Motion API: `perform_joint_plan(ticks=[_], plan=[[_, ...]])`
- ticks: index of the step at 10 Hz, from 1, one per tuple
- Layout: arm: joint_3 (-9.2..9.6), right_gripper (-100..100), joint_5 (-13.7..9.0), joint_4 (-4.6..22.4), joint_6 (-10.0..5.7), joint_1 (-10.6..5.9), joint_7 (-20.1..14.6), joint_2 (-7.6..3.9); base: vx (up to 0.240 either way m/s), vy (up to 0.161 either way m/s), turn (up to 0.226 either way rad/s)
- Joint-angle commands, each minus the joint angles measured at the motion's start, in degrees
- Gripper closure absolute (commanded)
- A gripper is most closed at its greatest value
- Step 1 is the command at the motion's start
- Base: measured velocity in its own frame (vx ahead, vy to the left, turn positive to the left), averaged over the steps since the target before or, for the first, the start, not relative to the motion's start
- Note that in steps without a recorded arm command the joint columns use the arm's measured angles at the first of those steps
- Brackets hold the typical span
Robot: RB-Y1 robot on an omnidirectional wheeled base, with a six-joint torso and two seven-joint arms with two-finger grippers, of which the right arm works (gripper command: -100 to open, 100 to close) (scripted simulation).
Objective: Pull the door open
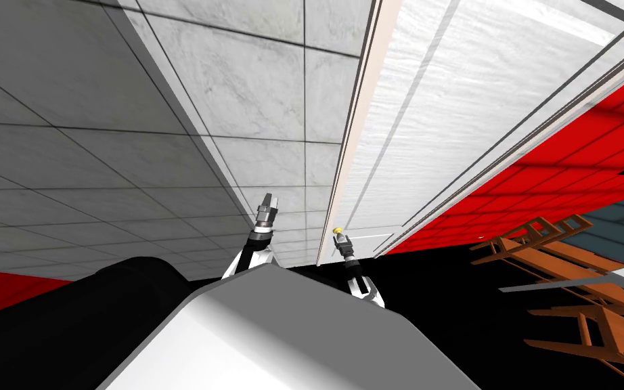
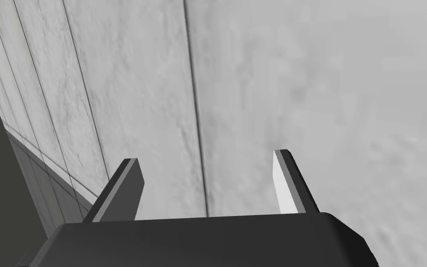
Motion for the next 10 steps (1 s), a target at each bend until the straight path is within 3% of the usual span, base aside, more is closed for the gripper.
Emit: perform_joint_plan(ticks=[1, 6, 10], plan=[[-0.05, 100, 0.05, 0.11, -0.22, 0.03, -0.15, -0.08, -0.028, -0.002, -0.048], [-0.05, 100, 0.05, 0.11, -0.22, 0.03, -0.15, -0.08, -0.007, 0.003, -0.005], [0.2, 100, -2.26, 0.06, -0.18, 0.14, -6.16, -0.66, -0.061, -0.048, 0.121]])
